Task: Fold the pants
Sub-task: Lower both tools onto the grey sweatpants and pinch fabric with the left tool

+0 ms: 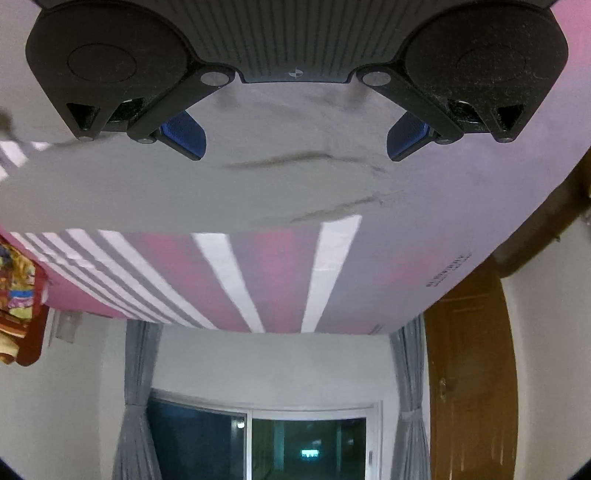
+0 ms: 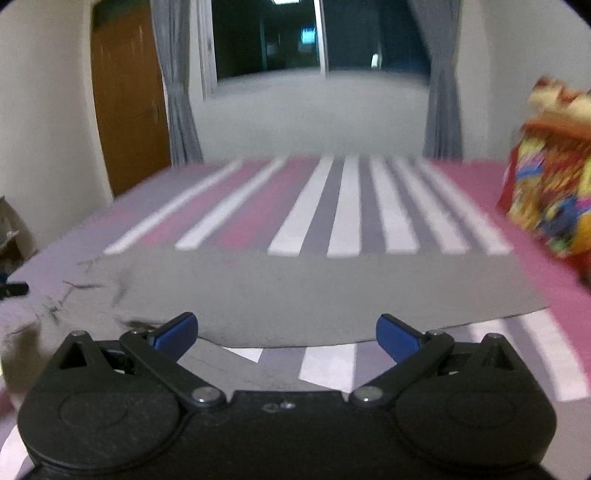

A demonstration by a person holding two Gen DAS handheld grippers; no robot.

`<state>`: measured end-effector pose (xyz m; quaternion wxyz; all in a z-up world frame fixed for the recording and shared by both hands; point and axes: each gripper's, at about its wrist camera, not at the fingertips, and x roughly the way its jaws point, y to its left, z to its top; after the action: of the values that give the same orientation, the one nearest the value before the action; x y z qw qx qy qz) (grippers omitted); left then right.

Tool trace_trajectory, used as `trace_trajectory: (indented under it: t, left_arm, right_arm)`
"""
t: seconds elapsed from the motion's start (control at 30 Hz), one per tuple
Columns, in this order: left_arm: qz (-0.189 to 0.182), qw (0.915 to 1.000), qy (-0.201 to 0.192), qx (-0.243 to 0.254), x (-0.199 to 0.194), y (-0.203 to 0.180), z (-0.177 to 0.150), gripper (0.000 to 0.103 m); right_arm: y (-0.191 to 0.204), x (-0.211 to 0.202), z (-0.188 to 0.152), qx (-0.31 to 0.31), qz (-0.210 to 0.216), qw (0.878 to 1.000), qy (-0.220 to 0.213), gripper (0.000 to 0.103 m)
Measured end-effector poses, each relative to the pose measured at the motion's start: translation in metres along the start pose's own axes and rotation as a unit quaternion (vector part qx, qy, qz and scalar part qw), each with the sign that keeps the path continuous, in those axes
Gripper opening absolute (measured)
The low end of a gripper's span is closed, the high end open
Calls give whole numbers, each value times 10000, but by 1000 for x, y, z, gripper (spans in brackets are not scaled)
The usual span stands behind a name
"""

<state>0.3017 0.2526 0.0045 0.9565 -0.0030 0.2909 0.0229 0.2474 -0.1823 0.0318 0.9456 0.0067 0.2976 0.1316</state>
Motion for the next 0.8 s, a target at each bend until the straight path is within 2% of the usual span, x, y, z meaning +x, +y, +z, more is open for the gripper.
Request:
trace_trajectory:
  t: [0.1,0.13,0.17,0.2,0.23,0.27,0.3,0.4,0.57,0.63,0.8]
  left_arm:
    - [335,9992,173,110,47,28,16,103]
    - [342,9991,221,110,63,38,20,103]
    - [293,9990,290,152,76,44,23,103]
    - [217,9986,402,257,92,50,25,102]
    - [227,9980,468,365,105,54,27,97]
    - [208,9970,558,492,118,57,29,86]
    - [145,9959,671,595,130,58,30,81]
    - [155,9923,815,921,160,58,34,80]
    - [-173,9912,1013,830,201,62,37,80]
    - [-373,9901,1118,759,217,67,39,80]
    - [-902,9857,1297,581,243,72,38,80]
  right_arm:
    - [2,45,15,-257,156,9995,137,102]
    - [1,59,21,-243,347,9990,169,94]
    - [2,73,27,-256,470,9984,178,78]
    - [4,90,34,-321,481,9981,196,70]
    - [7,104,41,-389,492,9979,188,63]
    - [8,118,48,-416,586,9973,172,64]
    - [11,131,54,-445,729,9962,172,65]
    - [22,167,67,-856,1025,9909,186,65]
    - [44,219,73,-1743,1494,9721,478,66]
    - [48,240,77,-2052,1474,9657,608,66]
    - [39,267,82,-2312,1892,9479,1109,65]
